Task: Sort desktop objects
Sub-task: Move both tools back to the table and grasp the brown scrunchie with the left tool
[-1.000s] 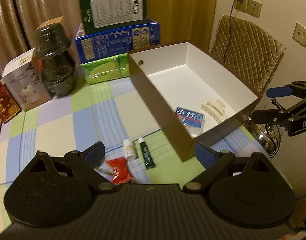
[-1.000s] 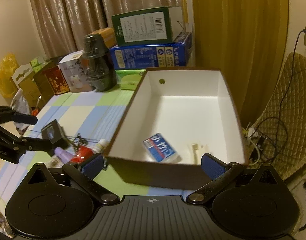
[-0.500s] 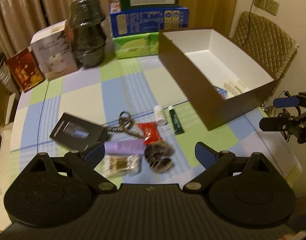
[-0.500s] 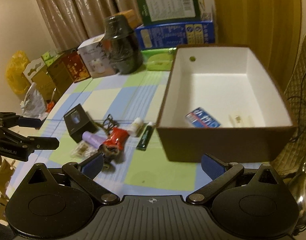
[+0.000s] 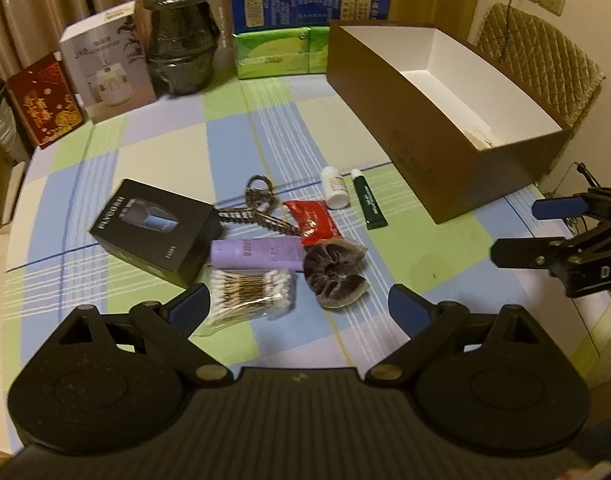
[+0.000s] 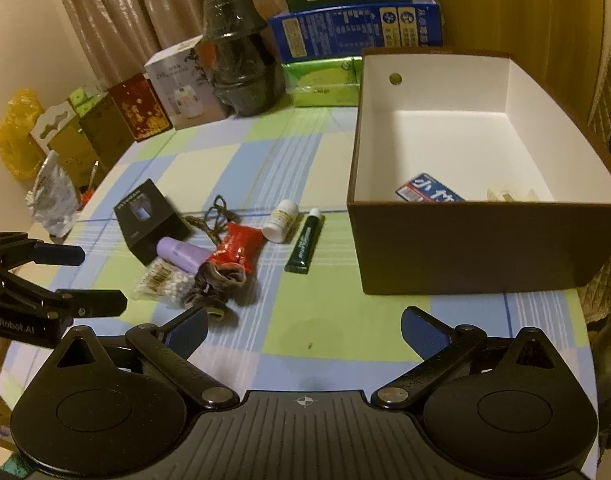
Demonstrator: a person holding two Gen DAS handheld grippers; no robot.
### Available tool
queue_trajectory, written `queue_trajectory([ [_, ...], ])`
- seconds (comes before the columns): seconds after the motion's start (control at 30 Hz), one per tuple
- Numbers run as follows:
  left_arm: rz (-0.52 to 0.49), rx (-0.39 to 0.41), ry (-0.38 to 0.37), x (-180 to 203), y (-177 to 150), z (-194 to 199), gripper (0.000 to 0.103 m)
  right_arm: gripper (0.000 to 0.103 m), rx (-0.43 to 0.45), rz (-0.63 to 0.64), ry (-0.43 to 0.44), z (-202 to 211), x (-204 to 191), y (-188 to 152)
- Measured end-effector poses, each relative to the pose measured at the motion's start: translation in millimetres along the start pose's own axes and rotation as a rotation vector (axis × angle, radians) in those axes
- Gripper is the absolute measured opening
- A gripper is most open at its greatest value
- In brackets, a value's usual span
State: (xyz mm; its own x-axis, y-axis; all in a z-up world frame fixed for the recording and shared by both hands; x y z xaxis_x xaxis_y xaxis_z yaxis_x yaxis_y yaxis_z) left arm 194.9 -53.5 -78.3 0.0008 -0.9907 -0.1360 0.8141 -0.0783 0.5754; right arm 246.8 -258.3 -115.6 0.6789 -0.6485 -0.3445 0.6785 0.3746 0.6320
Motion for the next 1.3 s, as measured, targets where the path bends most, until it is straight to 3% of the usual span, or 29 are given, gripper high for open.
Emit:
queue_trajectory([
  [0.1,-0.015,0.007,-0.018,6.3,-3.7,-10.0,0.091,0.099,-0.001,0.009,-0.034,-6.4,2.1,-4.3],
  [0.33,-0.045,-0.006,-0.051,21.8,-2.9,-38.2,0.08,0.085,-0.013,-0.027,-0.062,-17.1,16.5,-10.0],
  [0.53,-0.066,-0.01,-0.059,32.6,4.7,-61.4,0.078,0.083,-0.021,-0.057,-0.078,-20.7,28.6,-9.7],
  [0.73,-0.085,-0.015,-0.053,40.2,12.7,-84.8,0.068,0.083,-0.024,-0.088,-0.092,-21.3,38.6,-9.1],
  [0.93,-0.107,-0.04,-0.056,47.2,9.3,-104.6,0.048,0.083,-0.034,-0.112,-0.102,-22.3,45.0,-12.1],
  [1.07,-0.136,-0.036,-0.055,51.4,1.2,-108.6,0.019,0.083,-0.038,-0.114,-0.099,-23.8,43.1,-12.7],
  [1.3,-0.099,-0.022,-0.067,35.5,-2.3,-94.0,0.013,0.081,-0.033,-0.091,-0.075,-29.4,30.3,-11.6],
])
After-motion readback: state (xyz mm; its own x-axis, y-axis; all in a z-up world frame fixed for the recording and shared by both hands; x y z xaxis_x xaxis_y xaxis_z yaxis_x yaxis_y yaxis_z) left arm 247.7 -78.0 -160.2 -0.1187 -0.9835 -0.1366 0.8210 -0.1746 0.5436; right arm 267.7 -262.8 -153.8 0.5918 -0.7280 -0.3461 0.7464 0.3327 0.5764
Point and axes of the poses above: each gripper's, at about its wrist camera, not at the fingertips, and z roughly against the way its jaws point, x to its right, y to its top, the point moved 3 cm from there along -z, roughly the way its jaws point, and after that the axes turned 10 degrees about y, right-handed, at the moved point
